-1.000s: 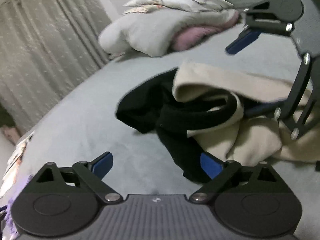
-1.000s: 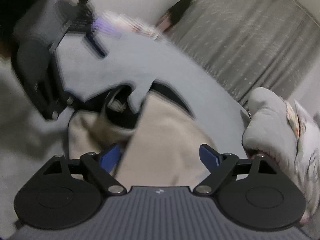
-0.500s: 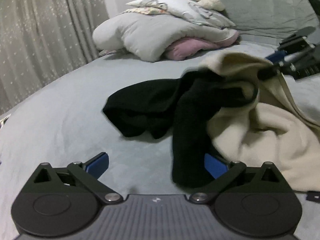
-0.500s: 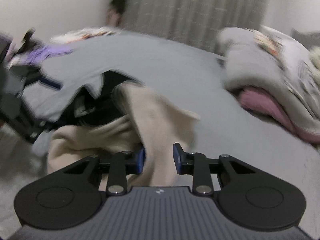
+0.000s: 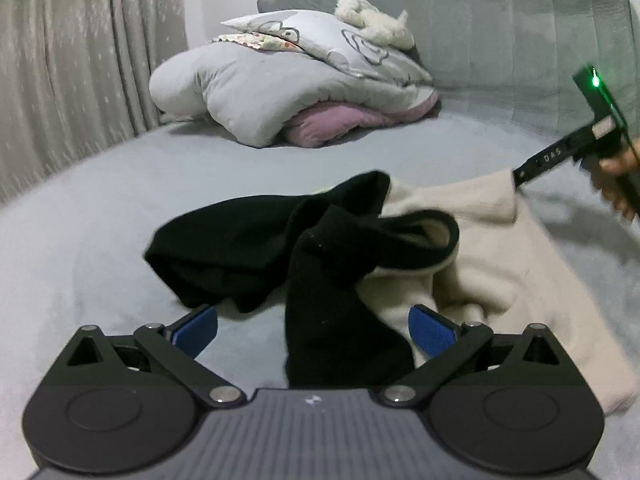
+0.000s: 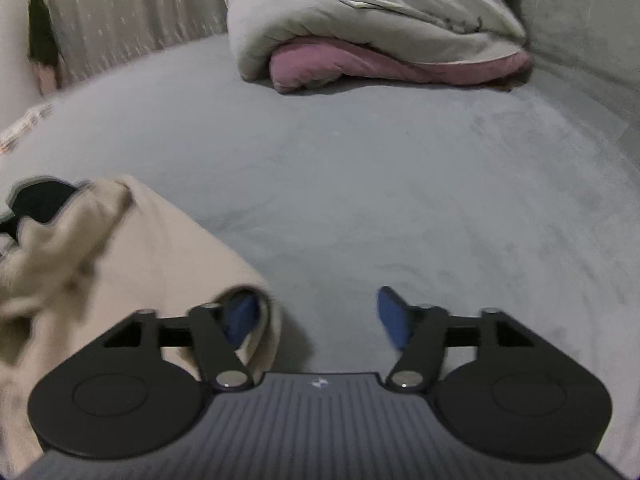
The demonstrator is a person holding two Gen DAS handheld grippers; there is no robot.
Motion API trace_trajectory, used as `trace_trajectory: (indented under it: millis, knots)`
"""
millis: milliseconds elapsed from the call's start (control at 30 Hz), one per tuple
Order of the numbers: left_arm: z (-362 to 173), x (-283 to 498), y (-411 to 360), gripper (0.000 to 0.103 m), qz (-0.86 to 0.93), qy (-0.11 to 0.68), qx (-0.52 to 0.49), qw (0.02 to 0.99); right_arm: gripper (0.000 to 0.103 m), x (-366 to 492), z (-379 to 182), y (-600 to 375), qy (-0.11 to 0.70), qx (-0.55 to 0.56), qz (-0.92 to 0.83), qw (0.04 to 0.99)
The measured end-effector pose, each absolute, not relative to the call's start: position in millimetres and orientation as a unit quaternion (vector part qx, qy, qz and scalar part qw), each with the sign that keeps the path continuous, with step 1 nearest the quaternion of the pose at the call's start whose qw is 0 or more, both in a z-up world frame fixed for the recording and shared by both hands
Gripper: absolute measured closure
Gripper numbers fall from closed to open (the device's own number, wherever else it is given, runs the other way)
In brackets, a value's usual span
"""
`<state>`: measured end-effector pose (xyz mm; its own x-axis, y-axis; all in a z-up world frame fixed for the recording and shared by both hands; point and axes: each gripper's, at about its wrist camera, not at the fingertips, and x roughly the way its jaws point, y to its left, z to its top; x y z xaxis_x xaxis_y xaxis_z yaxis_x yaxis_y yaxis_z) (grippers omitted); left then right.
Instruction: Fold clothes
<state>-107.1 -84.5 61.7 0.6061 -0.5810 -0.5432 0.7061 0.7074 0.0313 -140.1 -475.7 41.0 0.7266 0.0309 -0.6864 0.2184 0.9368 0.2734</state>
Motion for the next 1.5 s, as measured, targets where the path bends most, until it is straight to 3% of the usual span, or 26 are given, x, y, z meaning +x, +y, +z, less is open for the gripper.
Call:
trace_trajectory:
  millis: [67,233,300,333,467,633,767,933,1200,1267,1400,1500]
  knots:
    - [61,-101,-83,0.002,-0.393,0.264,0.093,0.876,0.026,-141,47,-490,0.343,0.244,-0.029,0.907]
    - [56,-93,-88,0.006,-0.438,0.270,0.051,0.856,0.025,-137,60,-479,0.327,0.212,-0.026,0.921]
    - [51,-90,-91,0.019,-0.435,0.278,0.052,0.855,0.025,-137,65,-476,0.319,0.202,-0.022,0.926]
    - [49,-89,-91,0.031,-0.436,0.282,0.050,0.853,0.025,-139,67,-477,0.311,0.200,-0.022,0.929]
    - [50,-87,-81,0.043,-0.467,0.285,0.010,0.837,0.023,-139,69,-487,0.302,0.220,-0.028,0.927]
    - [53,-80,-66,0.043,-0.485,0.290,-0.039,0.824,0.023,-133,66,-480,0.310,0.202,-0.017,0.929]
    - [50,-82,-68,0.044,-0.478,0.306,-0.032,0.823,0.023,-145,77,-491,0.279,0.204,-0.044,0.937]
    - [46,-86,-71,0.042,-0.468,0.325,-0.022,0.821,0.023,-130,76,-467,0.301,0.143,0.004,0.943]
    - [41,-89,-73,0.036,-0.458,0.351,-0.003,0.817,0.022,-91,82,-379,0.323,-0.012,0.095,0.941]
    - [40,-87,-70,0.028,-0.462,0.367,0.007,0.807,0.022,-80,92,-342,0.319,-0.055,0.141,0.936]
    - [35,-86,-65,0.025,-0.485,0.381,0.030,0.786,0.022,-50,117,-269,0.303,-0.154,0.203,0.918]
    - [35,-80,-56,0.025,-0.488,0.384,0.021,0.784,0.014,-25,130,-218,0.301,-0.206,0.226,0.903]
